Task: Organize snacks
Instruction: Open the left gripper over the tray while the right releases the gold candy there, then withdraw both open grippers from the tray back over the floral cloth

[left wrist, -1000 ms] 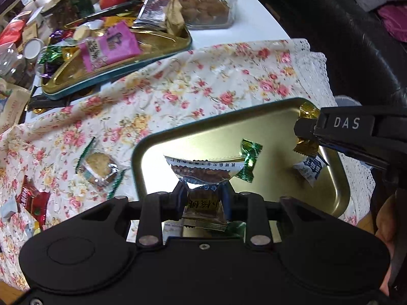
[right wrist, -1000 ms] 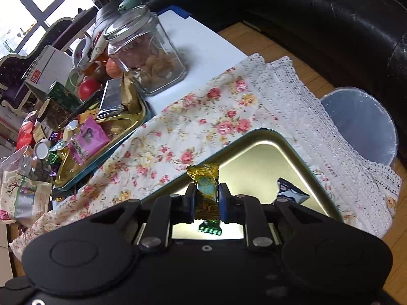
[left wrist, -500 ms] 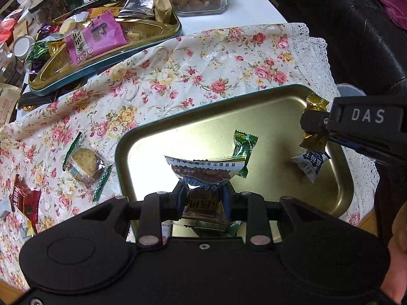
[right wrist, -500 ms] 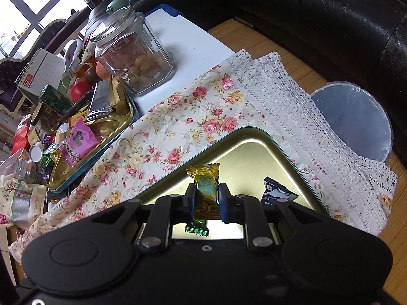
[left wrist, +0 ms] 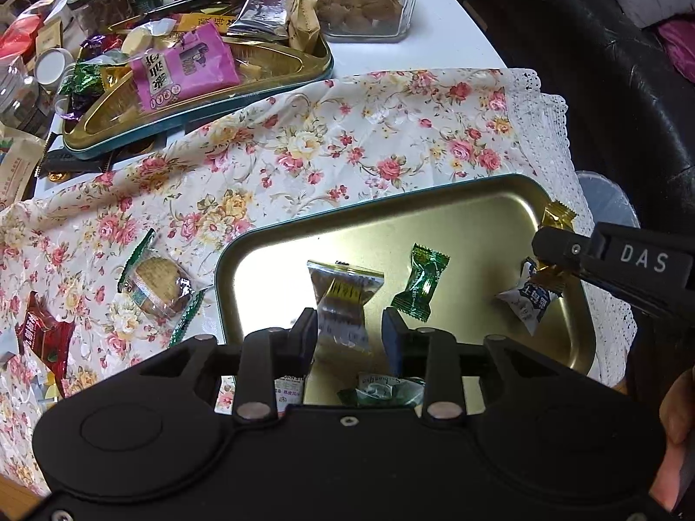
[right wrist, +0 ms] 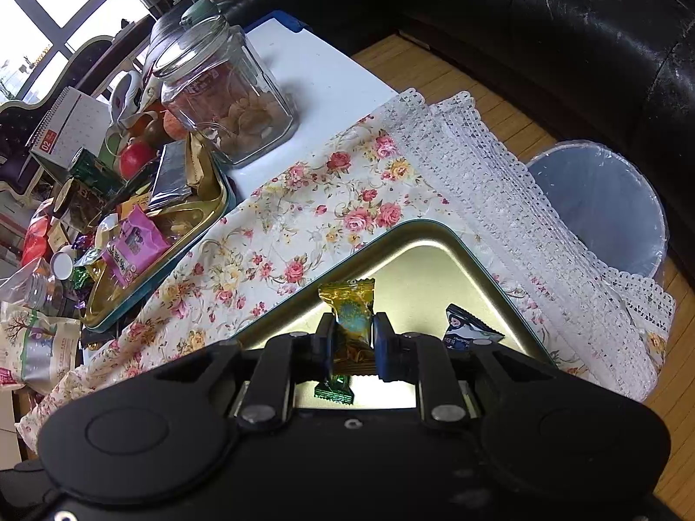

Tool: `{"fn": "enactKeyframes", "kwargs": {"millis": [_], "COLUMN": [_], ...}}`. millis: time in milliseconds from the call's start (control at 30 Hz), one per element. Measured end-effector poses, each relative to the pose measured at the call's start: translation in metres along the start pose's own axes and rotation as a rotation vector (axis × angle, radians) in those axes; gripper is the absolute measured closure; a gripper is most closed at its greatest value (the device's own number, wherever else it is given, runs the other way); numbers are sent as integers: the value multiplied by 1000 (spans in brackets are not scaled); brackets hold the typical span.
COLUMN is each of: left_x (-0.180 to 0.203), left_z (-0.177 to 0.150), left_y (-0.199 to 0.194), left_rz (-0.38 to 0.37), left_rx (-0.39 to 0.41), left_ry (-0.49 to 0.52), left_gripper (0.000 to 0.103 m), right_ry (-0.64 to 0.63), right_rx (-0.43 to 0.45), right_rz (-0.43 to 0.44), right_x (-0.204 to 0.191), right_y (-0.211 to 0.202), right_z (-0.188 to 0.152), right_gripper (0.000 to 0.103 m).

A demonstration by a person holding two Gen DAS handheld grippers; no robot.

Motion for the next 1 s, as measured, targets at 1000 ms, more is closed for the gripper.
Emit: {"fn": "enactKeyframes", "kwargs": {"millis": [1000], "left_x": [-42], "left_z": [-11], "left_y": [-8], "left_rz": [82], "left_rx": [-38], "left_ry": [-65], "left_gripper": [60], "right_ry": [33], "right_rx": [-103], "right_rz": [-43], "right_x": [-29], "right_y": [2], "right_z": [-9], "right_gripper": [43]}}
Point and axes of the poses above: each gripper's, at about its wrist camera, not at the fingertips, and y roughly the way its jaws point, x to its right, z to its top, the point moved 8 cm from there along y, roughly the way its jaws point, and after that the axes turned 2 degrees about -x, right-handed, at the moved point
